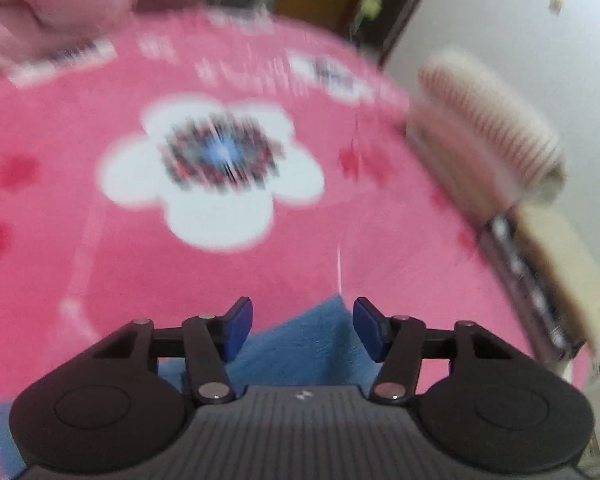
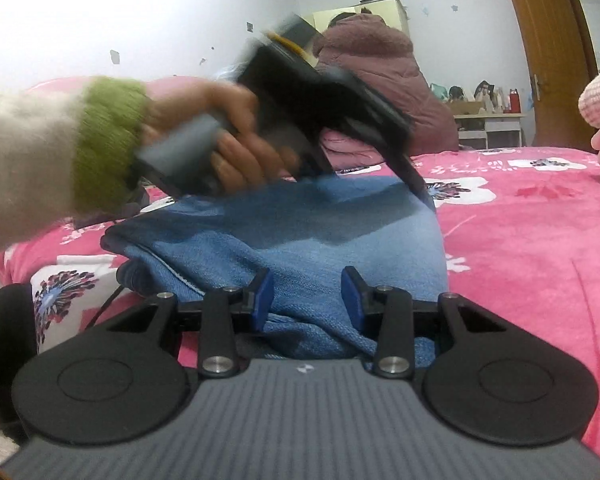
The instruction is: Fold clothes
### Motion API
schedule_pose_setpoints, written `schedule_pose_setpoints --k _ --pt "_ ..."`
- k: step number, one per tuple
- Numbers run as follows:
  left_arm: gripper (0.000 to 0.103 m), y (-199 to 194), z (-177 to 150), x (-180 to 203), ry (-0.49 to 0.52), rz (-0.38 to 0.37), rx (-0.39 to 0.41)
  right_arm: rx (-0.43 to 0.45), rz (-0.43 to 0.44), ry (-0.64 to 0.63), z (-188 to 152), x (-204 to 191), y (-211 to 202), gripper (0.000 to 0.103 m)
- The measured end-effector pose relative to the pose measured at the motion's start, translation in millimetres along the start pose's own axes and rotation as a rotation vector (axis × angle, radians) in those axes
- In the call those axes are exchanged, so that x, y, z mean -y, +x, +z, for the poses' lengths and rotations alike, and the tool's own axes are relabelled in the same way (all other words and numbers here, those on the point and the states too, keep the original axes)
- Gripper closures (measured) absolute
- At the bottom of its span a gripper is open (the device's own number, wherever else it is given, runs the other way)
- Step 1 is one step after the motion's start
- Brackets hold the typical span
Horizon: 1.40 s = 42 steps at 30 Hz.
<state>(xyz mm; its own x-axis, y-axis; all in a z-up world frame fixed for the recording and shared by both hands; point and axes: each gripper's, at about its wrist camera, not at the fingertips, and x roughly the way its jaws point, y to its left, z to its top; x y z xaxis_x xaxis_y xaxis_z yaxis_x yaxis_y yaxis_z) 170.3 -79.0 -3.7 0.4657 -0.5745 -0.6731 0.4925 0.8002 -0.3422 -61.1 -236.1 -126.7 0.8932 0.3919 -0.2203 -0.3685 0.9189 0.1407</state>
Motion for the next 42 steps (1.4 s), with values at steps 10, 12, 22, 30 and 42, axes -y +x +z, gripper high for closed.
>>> schedule_pose_setpoints --k 10,12,22,30,42 --pt "0.046 -97 -79 -37 0.04 0.204 0.134 -0.101 -0.011 -0.01 34 -7 1 0.064" --pt "0.046 -86 -96 -43 0.06 0.274 0.112 -0.094 0.005 -0.007 46 -14 -6 0.064" --pt "0.045 -101 -127 -70 -0.001 0.248 0.188 -0.243 0.013 -0.173 36 -66 13 0.067" --pt "0.045 -145 -149 -26 0.207 0.152 0.317 -0.189 0.002 -0.146 62 -68 -10 0.069" --pt "0.07 -87 -176 51 0.674 0.138 0.099 -0.155 -0.167 0.051 57 -1 -54 0.071"
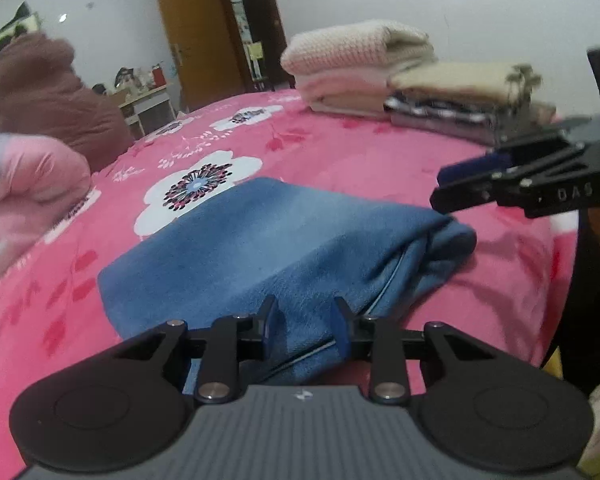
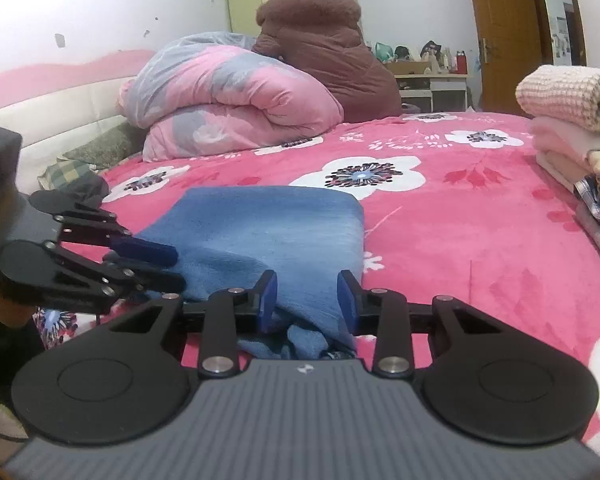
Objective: Fold clothes
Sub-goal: 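Grasp the jeans fold edge with the left gripper while the right gripper approaches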
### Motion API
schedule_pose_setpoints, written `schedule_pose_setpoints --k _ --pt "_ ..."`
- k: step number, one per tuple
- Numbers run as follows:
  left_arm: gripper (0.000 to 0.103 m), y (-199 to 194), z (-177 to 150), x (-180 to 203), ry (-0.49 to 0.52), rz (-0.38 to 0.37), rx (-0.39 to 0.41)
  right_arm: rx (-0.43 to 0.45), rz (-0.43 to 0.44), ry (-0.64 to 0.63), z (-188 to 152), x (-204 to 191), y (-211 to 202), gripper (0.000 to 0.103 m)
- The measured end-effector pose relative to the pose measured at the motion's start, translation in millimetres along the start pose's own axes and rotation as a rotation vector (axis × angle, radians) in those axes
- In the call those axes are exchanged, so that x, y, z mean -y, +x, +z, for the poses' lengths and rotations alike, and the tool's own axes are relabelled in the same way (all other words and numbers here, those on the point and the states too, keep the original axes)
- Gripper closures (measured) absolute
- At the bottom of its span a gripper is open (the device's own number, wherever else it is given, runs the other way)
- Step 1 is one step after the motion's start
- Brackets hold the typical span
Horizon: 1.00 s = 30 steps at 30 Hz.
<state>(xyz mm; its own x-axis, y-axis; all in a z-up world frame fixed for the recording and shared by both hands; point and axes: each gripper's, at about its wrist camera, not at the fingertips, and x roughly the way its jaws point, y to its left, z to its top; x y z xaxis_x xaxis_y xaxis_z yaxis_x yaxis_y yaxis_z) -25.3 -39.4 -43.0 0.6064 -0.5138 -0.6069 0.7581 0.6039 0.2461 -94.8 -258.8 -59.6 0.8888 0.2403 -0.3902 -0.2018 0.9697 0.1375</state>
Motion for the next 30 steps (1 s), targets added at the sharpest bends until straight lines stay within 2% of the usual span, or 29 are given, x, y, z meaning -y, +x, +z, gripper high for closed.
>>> schedule_pose_setpoints --k 1,4,7,8,9,10,12,13,17,24,27,30 --pt "0.07 1 1 2 0.014 0.002 -0.009 0.0 0.004 -0.007 -1 0 1 0.071" --pt "0.052 1 1 8 0.058 0.008 -0.034 0.001 0.026 -0.004 -2 2 7 0.071" --pt "0.049 0 0 12 0.095 0.019 -0.047 0.01 0.045 0.013 -1 3 10 0.071" --pt "0.055 1 0 11 0.093 0.023 -0.044 0.011 0.047 0.018 -2 4 10 0.071" --pt "0.07 1 0 10 0.084 0.03 -0.037 0.011 0.049 0.024 -4 4 10 0.071" --pt "0.076 0 1 8 0.069 0.032 -0.029 0.009 0.051 0.03 -4 4 10 0.071" --pt "0.097 -6 2 6 0.059 0.029 -0.001 0.008 0.053 0.037 -5 4 10 0.071" --pt "0.1 -11 2 7 0.079 0.038 0.015 0.009 0.053 0.039 -4 4 10 0.071" --pt "0.101 -21 -3 9 0.119 0.027 0.045 0.027 0.063 0.042 3 5 11 0.071" --pt "0.101 -19 -18 16 0.19 0.019 0.007 0.021 0.11 0.016 14 -6 34 0.072" --pt "0.101 -26 -23 13 0.165 0.002 -0.009 -0.087 0.118 -0.016 3 -12 53 0.073" --pt "0.095 -45 -27 4 0.103 -0.018 0.003 -0.109 0.107 -0.054 -1 -18 49 0.073"
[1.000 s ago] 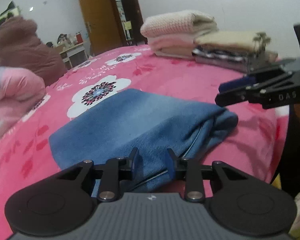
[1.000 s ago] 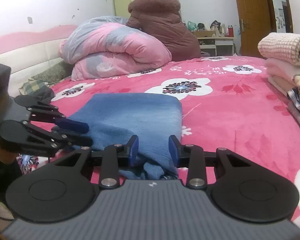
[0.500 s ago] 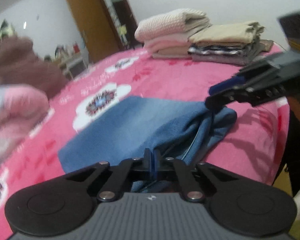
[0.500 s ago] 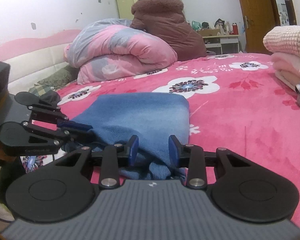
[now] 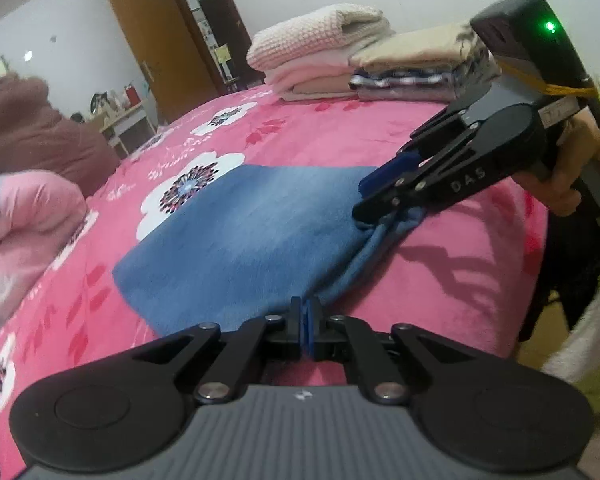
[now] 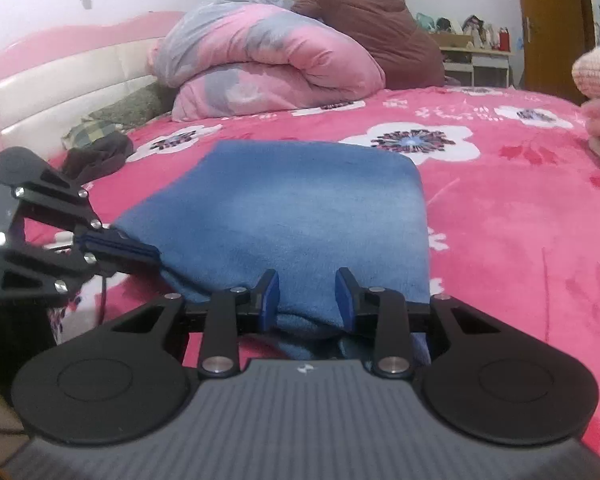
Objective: Fold clothes
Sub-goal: 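Grasp the jeans fold edge with the left gripper while the right gripper approaches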
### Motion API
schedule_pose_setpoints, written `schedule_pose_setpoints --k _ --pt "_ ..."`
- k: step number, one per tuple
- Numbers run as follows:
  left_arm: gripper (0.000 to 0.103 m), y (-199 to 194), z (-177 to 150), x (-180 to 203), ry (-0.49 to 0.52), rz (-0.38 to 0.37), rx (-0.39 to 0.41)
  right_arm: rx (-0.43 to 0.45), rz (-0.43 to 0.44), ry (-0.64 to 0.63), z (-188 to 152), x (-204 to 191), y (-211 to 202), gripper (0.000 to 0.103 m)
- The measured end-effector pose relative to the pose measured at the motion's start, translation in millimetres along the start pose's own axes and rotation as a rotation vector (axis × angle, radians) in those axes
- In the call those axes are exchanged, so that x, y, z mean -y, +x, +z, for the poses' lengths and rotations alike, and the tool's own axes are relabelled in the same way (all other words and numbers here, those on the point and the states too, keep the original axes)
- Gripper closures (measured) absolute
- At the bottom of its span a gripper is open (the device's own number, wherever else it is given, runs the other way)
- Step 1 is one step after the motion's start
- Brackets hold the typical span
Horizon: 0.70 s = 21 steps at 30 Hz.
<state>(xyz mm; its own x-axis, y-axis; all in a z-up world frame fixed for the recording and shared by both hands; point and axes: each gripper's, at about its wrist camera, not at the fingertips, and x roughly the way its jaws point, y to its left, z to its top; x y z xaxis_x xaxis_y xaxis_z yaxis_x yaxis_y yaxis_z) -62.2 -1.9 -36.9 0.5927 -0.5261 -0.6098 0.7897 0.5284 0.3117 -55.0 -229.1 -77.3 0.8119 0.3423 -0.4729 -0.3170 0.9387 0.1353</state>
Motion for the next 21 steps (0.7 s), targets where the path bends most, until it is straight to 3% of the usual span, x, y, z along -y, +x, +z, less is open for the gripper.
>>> schedule_pose_setpoints --k 3,6,12,15,21 --pt "0.086 -23 -5 -17 -0.128 0.009 0.054 0.018 0.014 0.004 10 -2 -13 0.073" --pt "0.085 -29 -5 -31 -0.228 0.061 0.096 0.058 0.038 0.006 22 -5 -16 0.073" --pt "0.083 8 -22 -33 -0.273 0.105 -0.036 0.08 0.127 0.001 28 -28 8 0.073" --pt "0.083 6 -28 -35 -0.306 0.103 -0.027 -0.012 0.136 -0.013 12 -38 31 0.074" --pt "0.079 1 -40 -45 -0.376 0.126 -0.043 0.063 0.172 -0.025 25 -54 16 0.074"
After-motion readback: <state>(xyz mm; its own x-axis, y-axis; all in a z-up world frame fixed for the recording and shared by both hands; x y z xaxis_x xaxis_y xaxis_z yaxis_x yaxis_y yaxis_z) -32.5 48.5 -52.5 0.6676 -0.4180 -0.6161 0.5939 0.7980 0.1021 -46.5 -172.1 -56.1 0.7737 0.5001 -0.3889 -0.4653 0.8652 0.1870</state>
